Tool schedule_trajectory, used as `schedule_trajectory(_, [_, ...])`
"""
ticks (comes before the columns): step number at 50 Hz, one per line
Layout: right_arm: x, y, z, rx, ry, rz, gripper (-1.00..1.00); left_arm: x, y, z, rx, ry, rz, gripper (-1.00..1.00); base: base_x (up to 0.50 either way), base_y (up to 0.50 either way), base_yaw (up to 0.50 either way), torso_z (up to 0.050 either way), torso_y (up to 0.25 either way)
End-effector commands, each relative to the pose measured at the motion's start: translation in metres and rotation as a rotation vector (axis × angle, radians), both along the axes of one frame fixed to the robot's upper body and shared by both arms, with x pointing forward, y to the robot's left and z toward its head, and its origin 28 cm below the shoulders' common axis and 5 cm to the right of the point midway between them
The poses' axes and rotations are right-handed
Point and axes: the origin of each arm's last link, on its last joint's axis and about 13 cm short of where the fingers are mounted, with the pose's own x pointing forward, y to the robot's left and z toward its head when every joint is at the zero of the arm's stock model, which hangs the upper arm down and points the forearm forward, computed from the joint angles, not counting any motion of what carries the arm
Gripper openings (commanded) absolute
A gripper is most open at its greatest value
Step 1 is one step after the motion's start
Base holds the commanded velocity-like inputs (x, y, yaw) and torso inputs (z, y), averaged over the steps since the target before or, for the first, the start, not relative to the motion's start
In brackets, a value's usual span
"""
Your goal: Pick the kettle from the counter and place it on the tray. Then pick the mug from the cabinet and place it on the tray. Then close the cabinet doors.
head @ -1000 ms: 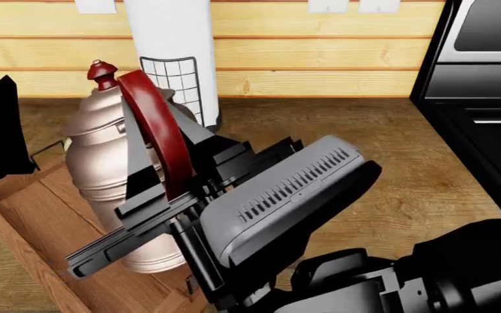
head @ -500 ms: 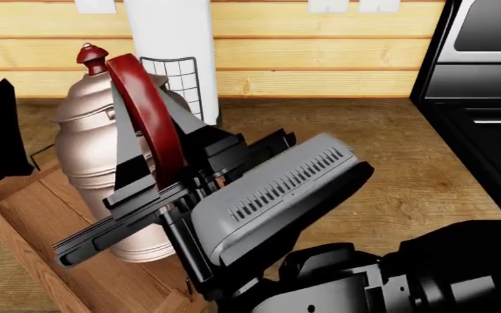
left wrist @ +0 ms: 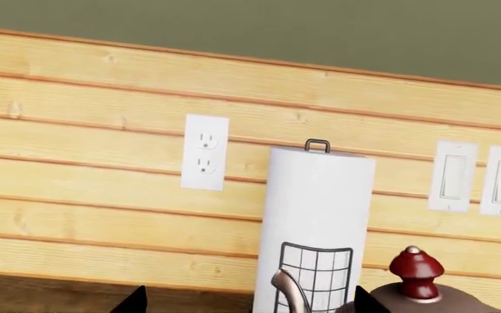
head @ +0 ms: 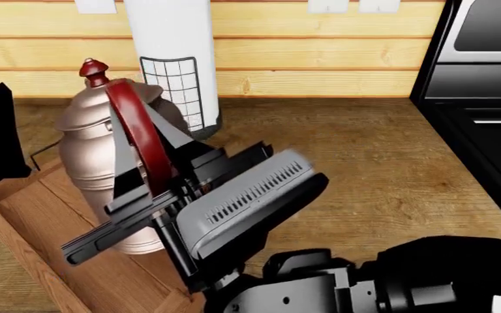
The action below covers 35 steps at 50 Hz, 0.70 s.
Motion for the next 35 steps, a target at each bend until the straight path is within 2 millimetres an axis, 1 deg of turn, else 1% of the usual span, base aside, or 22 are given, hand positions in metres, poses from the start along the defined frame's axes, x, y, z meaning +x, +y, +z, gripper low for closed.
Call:
schedule_trajectory(1, [0.001,0.003,-0.009,-0.011,0.002,0.007,-1.00,0.000,0.001,-0.002,-0.003,0.003,0.003,1.00,0.00,0.00,0.00,0.000,0.000])
schedule_trajectory(13, [0.002,0.001,-0.016,-0.018,0.016,-0.002,-1.00,0.001,0.002,-0.003,-0.005,0.005,0.006,1.00,0.00,0.00,0.00,0.000,0.000])
schedule_trajectory(21, [-0.001,-0.008,-0.023,-0.046,0.062,-0.020,-1.00,0.001,0.002,-0.003,-0.005,0.006,0.008,1.00,0.00,0.00,0.00,0.000,0.000])
schedule_trajectory(22, [-0.002,-0.009,-0.023,-0.052,0.069,-0.022,1.00,0.001,0.002,-0.003,-0.005,0.006,0.008,1.00,0.00,0.00,0.00,0.000,0.000])
schedule_trajectory(27, [-0.007,-0.013,-0.026,-0.077,0.097,-0.027,1.00,0.001,0.001,-0.002,-0.005,0.005,0.007,1.00,0.00,0.00,0.00,0.000,0.000])
schedule_trajectory(35, [-0.016,-0.020,-0.024,-0.098,0.116,-0.022,1.00,0.001,0.001,-0.002,-0.006,0.006,0.008,1.00,0.00,0.00,0.00,0.001,0.000])
